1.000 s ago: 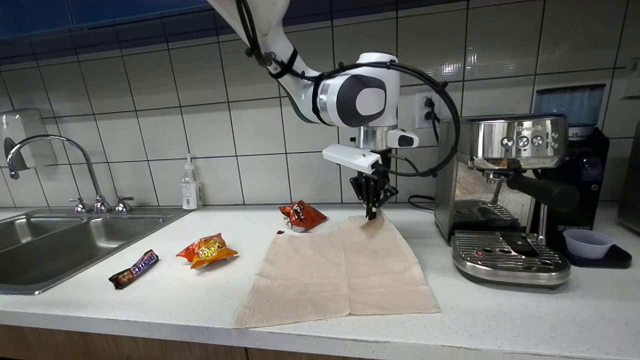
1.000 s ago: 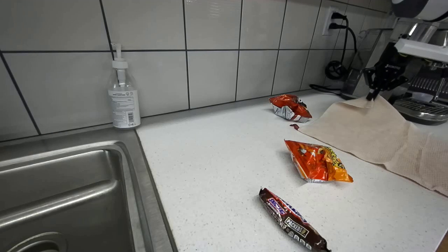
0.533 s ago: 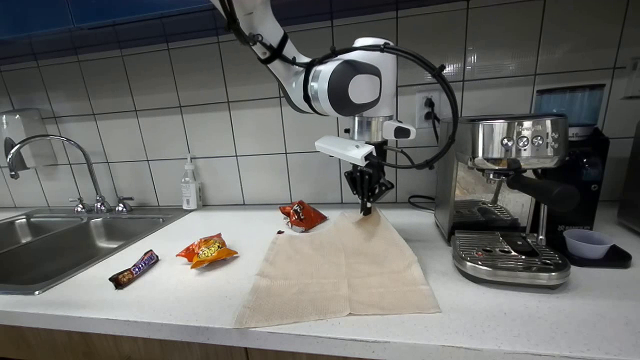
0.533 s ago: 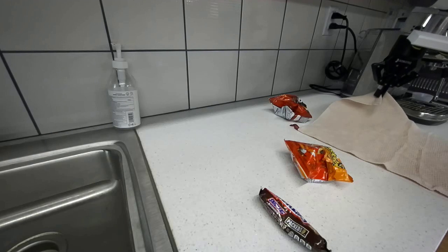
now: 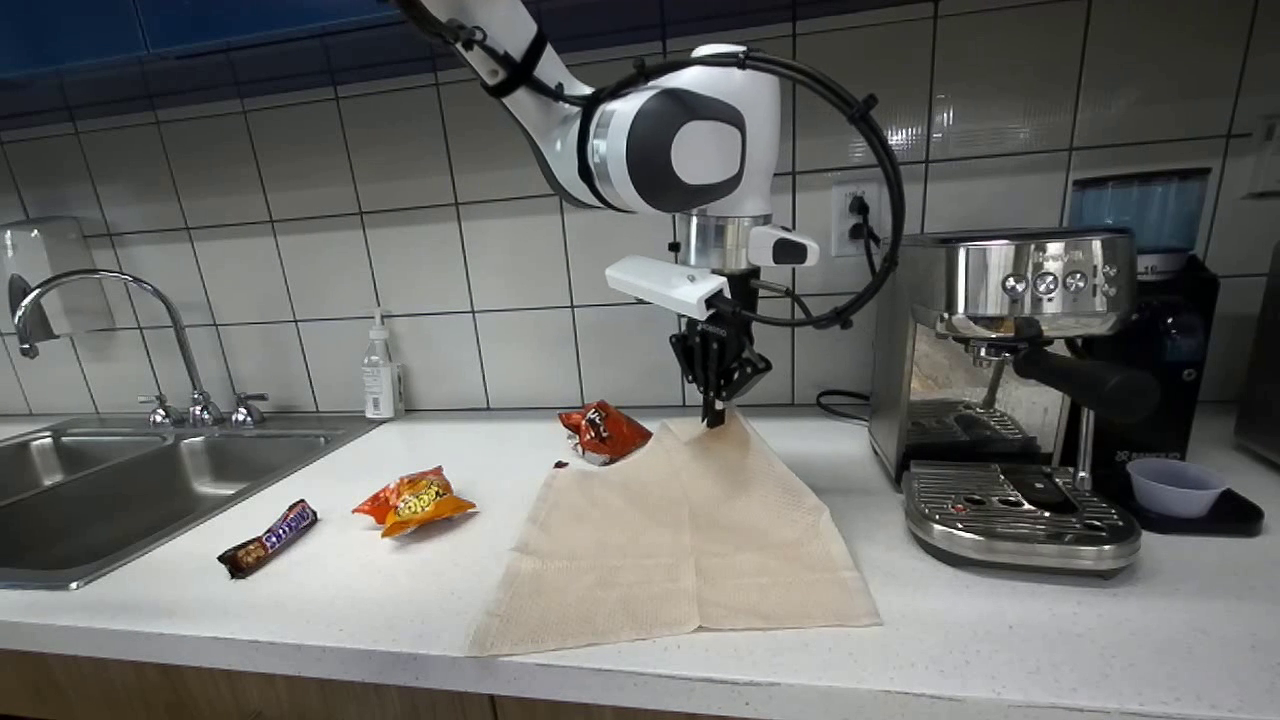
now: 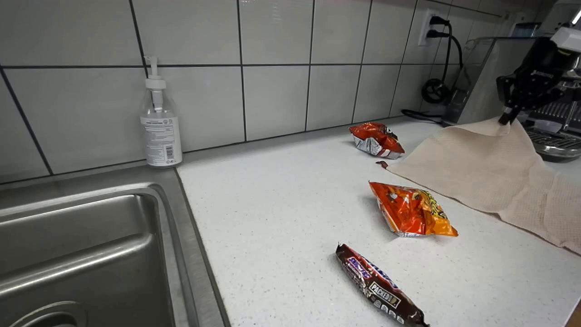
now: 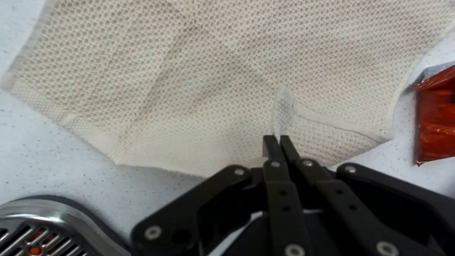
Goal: Fold the cloth
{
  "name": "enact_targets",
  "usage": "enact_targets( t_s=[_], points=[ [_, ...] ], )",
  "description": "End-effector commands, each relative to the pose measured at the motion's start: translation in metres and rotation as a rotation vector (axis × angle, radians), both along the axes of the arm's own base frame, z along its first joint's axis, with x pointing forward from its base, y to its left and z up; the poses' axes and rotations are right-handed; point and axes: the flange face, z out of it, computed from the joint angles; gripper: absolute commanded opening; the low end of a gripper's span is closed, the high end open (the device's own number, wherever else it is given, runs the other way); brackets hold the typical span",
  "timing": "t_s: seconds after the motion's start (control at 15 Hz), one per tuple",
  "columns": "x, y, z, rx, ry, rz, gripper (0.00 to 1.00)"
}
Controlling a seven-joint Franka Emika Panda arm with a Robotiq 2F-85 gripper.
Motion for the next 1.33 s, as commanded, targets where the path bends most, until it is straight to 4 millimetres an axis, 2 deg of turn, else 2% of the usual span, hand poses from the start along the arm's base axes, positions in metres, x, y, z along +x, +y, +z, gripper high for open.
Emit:
enact_targets(
  t_s=[0.0, 0.6, 1.27],
  points=[
    [-0.024, 0.016, 0.017, 0.026, -0.013, 0.013, 0.01],
    [-0.058, 0.046, 0.029, 0.05, -0.016, 0.042, 0.01],
    [-0.099, 0.054, 0.029, 0.098, 0.017, 0.114, 0.01]
  ],
)
